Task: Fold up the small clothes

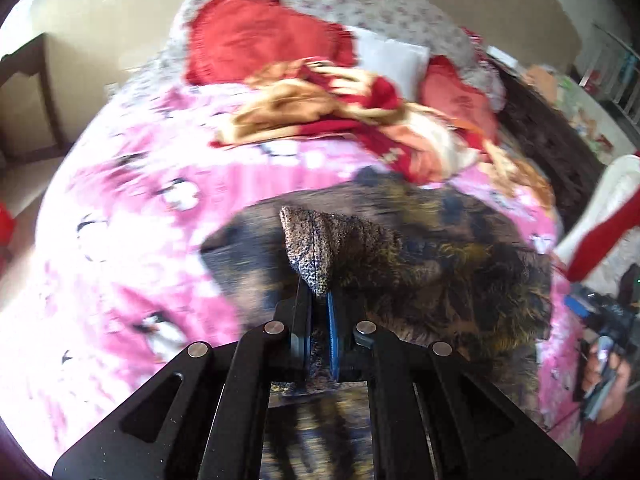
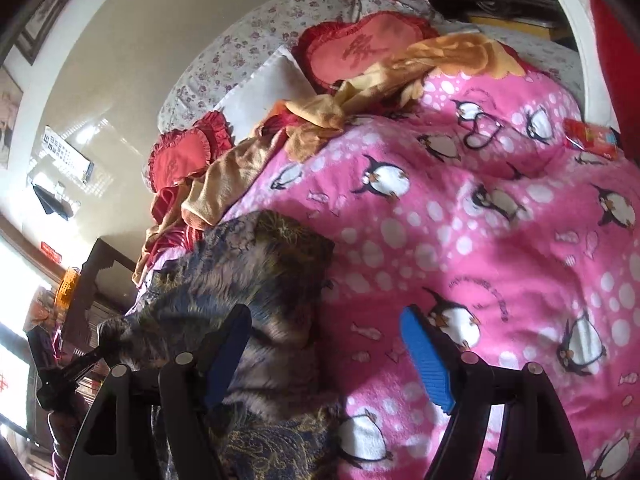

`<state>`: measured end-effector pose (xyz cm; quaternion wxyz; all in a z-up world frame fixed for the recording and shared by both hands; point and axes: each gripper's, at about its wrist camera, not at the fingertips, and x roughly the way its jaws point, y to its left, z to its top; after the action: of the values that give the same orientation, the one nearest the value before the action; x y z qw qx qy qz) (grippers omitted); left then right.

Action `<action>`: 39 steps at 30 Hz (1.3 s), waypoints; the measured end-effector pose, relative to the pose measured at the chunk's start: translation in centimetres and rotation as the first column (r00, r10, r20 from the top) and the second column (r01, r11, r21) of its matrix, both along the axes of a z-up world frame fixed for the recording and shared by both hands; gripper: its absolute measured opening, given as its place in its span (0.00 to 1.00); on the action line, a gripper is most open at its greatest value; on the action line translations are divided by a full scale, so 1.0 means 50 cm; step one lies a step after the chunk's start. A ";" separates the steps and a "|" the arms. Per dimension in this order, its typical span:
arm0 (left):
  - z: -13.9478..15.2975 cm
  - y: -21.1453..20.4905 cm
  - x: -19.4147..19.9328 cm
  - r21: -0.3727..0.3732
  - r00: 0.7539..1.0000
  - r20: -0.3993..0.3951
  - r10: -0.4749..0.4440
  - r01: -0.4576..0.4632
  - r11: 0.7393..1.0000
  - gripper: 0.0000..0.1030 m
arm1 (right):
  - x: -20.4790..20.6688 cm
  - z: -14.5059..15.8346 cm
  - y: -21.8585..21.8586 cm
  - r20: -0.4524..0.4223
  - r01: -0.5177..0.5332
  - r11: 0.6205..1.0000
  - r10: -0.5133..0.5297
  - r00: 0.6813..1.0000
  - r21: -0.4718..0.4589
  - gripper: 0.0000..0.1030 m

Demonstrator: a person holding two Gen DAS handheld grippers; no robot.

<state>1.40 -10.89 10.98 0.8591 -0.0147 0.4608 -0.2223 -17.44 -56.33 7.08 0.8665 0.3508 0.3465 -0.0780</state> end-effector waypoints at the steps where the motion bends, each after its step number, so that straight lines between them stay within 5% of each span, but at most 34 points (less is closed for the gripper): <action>1: -0.010 0.003 0.003 0.002 1.000 -0.021 0.004 -0.004 1.000 0.05 | 0.009 0.002 0.001 0.003 -0.008 1.000 0.008 1.000 0.001 0.74; 8: -0.051 -0.024 0.001 -0.014 0.997 -0.075 -0.022 0.021 1.000 0.05 | 0.111 -0.038 0.025 -0.035 -0.084 0.996 0.085 0.996 0.040 0.74; 9: -0.053 -0.034 0.006 -0.012 0.997 -0.072 -0.027 0.026 1.000 0.05 | 0.130 -0.046 0.025 -0.042 -0.098 0.994 0.100 0.994 0.046 0.66; 10: -0.053 -0.036 0.002 -0.014 0.997 -0.069 -0.031 0.030 0.999 0.05 | 0.143 -0.046 0.029 -0.041 -0.126 0.991 0.127 0.991 0.036 0.30; 11: -0.047 -0.039 0.002 -0.022 0.997 -0.066 -0.037 0.036 0.999 0.05 | 0.153 -0.036 0.035 -0.042 -0.157 0.987 0.157 0.987 -0.010 0.09; 16: -0.051 -0.053 0.007 -0.020 0.998 -0.049 -0.034 0.033 0.999 0.05 | 0.158 0.022 0.030 -0.075 -0.076 0.953 0.056 0.996 -0.295 0.04; 19: -0.105 -0.073 0.023 0.057 0.996 -0.089 -0.018 0.024 0.998 0.05 | 0.166 -0.021 -0.008 -0.107 -0.033 0.973 0.009 0.994 -0.228 0.04; 21: -0.125 -0.071 0.027 0.080 0.995 -0.097 -0.004 0.012 0.997 0.06 | 0.148 -0.021 -0.014 -0.098 -0.019 0.982 0.001 0.995 -0.186 0.10; 23: -0.125 -0.063 0.026 0.054 0.996 -0.092 0.000 0.005 0.999 0.06 | 0.105 -0.007 -0.008 -0.069 -0.013 0.992 0.005 0.998 -0.128 0.53; 25: -0.126 -0.059 0.026 0.044 0.996 -0.094 0.000 0.004 0.999 0.06 | 0.061 0.000 0.024 -0.022 -0.076 0.996 0.075 0.997 -0.047 0.63; 27: -0.129 -0.061 0.030 0.053 0.996 -0.094 0.005 0.000 0.999 0.06 | 0.047 -0.013 0.072 -0.069 -0.167 0.984 0.162 0.984 -0.060 0.62; 29: -0.133 -0.065 0.031 0.062 0.996 -0.091 0.009 -0.004 0.998 0.06 | 0.049 -0.044 0.113 -0.189 -0.236 0.963 0.210 0.959 -0.130 0.15; 31: -0.134 -0.063 0.030 0.059 0.994 -0.107 0.007 0.000 0.998 0.06 | 0.046 -0.076 0.127 -0.263 -0.254 0.941 0.193 0.945 -0.224 0.14; 34: -0.111 -0.049 0.012 0.063 0.996 -0.093 0.010 -0.004 0.998 0.13 | 0.032 -0.060 0.101 -0.230 -0.198 0.964 0.155 0.961 -0.176 0.15; 36: -0.090 -0.036 -0.001 0.066 0.998 -0.055 0.016 -0.012 0.998 0.28 | 0.021 -0.026 0.093 -0.192 -0.157 0.965 0.117 0.974 -0.211 0.15; 37: -0.082 -0.030 -0.005 0.059 0.999 -0.033 0.022 -0.020 0.998 0.36 | 0.020 -0.004 0.085 -0.144 -0.138 0.970 0.110 0.983 -0.202 0.21; 38: -0.078 -0.025 -0.006 0.053 0.999 -0.016 0.034 -0.033 0.998 0.50 | 0.021 0.010 0.084 -0.122 -0.128 0.972 0.106 0.987 -0.196 0.56; 39: -0.076 -0.022 -0.006 0.047 0.999 -0.002 0.047 -0.047 0.998 0.54 | 0.032 0.019 0.076 -0.106 -0.100 0.975 0.080 0.991 -0.198 0.76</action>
<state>1.10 -11.98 7.17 0.8634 -0.0058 0.4669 -0.1912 -15.83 -52.51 8.01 0.8824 0.2401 0.3943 -0.0907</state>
